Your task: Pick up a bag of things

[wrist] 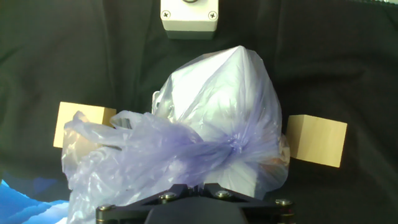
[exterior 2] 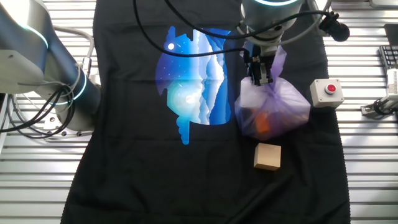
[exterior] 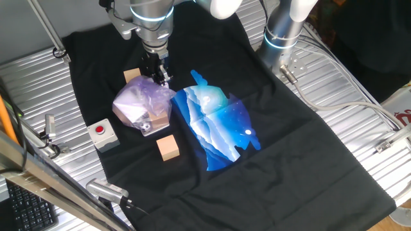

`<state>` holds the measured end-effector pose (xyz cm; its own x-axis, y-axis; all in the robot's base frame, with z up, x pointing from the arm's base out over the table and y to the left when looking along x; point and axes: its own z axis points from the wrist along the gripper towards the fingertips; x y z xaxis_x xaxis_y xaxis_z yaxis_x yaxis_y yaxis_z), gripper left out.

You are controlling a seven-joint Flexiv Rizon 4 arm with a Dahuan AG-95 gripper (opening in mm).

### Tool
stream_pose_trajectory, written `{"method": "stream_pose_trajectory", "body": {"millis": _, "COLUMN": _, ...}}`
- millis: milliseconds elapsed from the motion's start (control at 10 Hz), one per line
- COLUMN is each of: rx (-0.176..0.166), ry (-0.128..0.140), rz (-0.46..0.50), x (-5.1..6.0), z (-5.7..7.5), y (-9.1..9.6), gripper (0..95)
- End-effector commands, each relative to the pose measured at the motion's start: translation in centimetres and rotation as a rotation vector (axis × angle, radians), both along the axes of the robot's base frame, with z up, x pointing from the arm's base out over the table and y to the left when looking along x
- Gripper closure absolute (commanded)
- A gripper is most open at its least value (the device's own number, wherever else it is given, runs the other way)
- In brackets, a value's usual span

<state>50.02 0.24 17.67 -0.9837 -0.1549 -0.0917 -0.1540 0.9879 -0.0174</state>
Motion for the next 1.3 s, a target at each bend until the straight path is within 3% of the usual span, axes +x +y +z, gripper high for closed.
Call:
{"method": "stream_pose_trajectory", "body": {"millis": 100, "rx": -0.003, "ry": -0.007, "rz": 0.006, "x": 0.1, "z": 0.0, "y": 0.0, "gripper": 0.0}}
{"method": "stream_pose_trajectory", "body": {"millis": 300, "rx": -0.012, "ry": -0.015, "rz": 0.006, "x": 0.1, "z": 0.0, "y": 0.0, "gripper": 0.0}}
{"method": "stream_pose_trajectory", "body": {"millis": 500, "rx": -0.012, "ry": -0.006, "rz": 0.007, "x": 1.0, "z": 0.8, "y": -0.4, "gripper": 0.0}}
{"method": "stream_pose_trajectory", "body": {"millis": 800, "rx": -0.002, "ry": 0.056, "rz": 0.016, "x": 4.0, "z": 2.4, "y": -1.7, "gripper": 0.0}}
{"method": "stream_pose_trajectory", "body": {"millis": 900, "rx": 0.001, "ry": 0.080, "rz": 0.021, "x": 5.4, "z": 2.5, "y": -2.2, "gripper": 0.0}}
{"method": "stream_pose_trajectory", "body": {"millis": 1300, "rx": 0.012, "ry": 0.079, "rz": 0.033, "x": 7.3, "z": 1.1, "y": -2.4, "gripper": 0.0}}
